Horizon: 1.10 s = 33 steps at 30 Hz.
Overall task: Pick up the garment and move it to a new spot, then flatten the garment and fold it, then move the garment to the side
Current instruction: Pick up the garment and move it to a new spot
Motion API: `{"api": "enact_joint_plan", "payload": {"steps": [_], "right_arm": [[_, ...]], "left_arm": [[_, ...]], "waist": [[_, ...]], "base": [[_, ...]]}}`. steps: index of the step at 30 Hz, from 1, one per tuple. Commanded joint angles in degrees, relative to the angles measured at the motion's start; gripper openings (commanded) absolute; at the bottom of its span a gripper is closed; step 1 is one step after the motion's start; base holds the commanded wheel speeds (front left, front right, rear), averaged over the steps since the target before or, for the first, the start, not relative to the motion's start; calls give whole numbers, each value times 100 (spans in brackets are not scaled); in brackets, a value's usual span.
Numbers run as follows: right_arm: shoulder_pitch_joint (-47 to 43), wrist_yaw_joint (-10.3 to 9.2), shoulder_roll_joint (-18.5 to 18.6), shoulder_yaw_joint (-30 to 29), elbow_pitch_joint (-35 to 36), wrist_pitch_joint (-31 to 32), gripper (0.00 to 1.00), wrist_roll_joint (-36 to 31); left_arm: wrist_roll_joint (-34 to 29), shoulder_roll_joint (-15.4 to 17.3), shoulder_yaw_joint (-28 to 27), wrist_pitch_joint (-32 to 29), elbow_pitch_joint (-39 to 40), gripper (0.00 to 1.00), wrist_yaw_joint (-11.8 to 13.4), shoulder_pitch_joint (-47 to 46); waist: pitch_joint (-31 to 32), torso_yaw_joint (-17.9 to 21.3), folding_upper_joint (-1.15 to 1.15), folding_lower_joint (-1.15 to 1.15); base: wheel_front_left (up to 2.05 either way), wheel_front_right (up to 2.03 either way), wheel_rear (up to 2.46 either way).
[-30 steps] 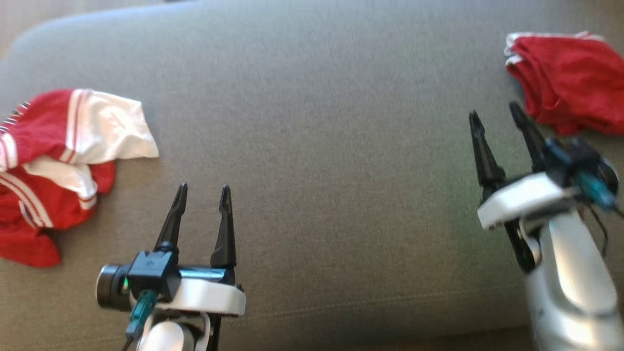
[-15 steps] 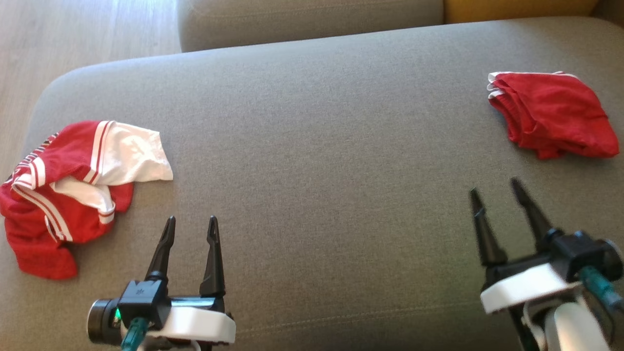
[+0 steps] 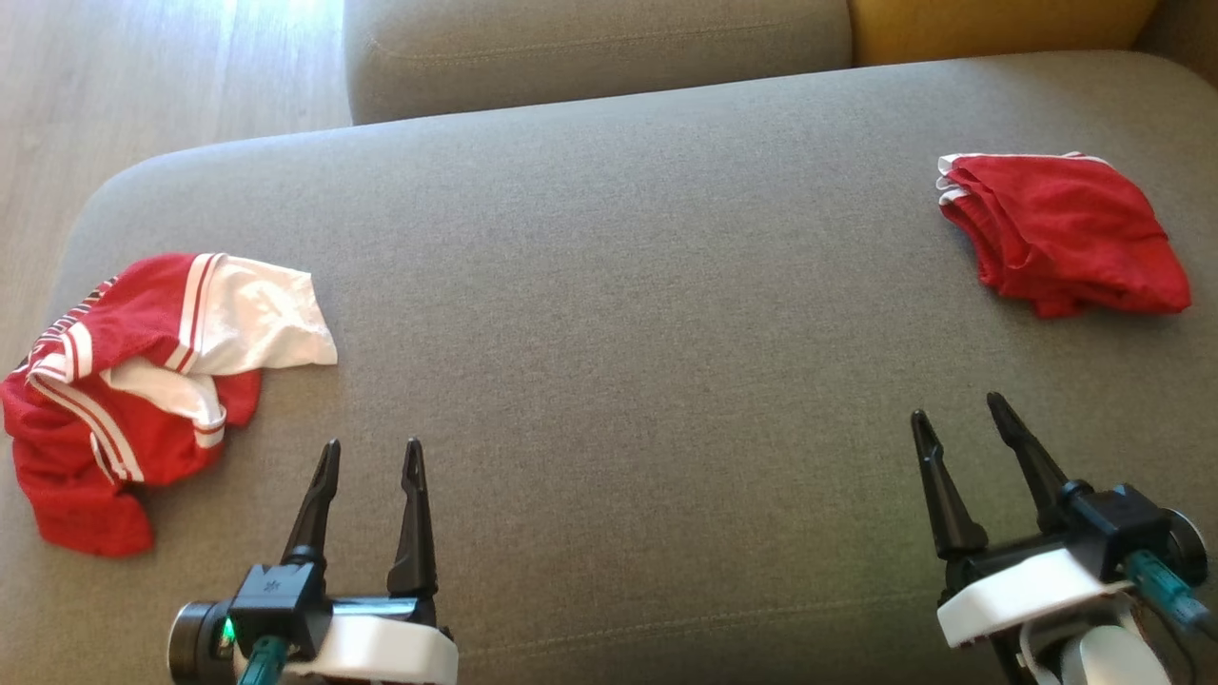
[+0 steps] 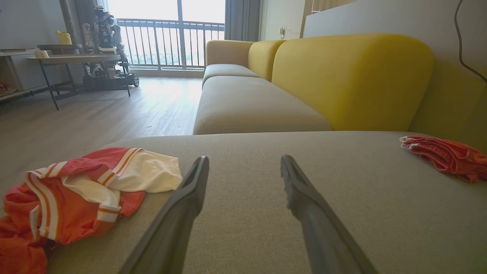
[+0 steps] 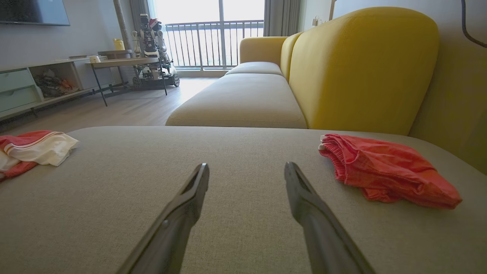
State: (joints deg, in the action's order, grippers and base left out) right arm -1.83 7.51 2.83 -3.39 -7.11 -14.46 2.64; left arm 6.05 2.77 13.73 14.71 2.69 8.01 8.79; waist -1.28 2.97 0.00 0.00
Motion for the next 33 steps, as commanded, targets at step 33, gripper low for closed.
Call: {"api": "enact_joint_plan", "payload": {"steps": [33], "right_arm": [[-247, -2, 5, 603, 296, -53, 100, 298]], "left_arm": [[-98, 10, -205, 29, 101, 100, 6, 17]], "waist": [[127, -2003, 0, 0]], "base": [[0, 0, 0]]}}
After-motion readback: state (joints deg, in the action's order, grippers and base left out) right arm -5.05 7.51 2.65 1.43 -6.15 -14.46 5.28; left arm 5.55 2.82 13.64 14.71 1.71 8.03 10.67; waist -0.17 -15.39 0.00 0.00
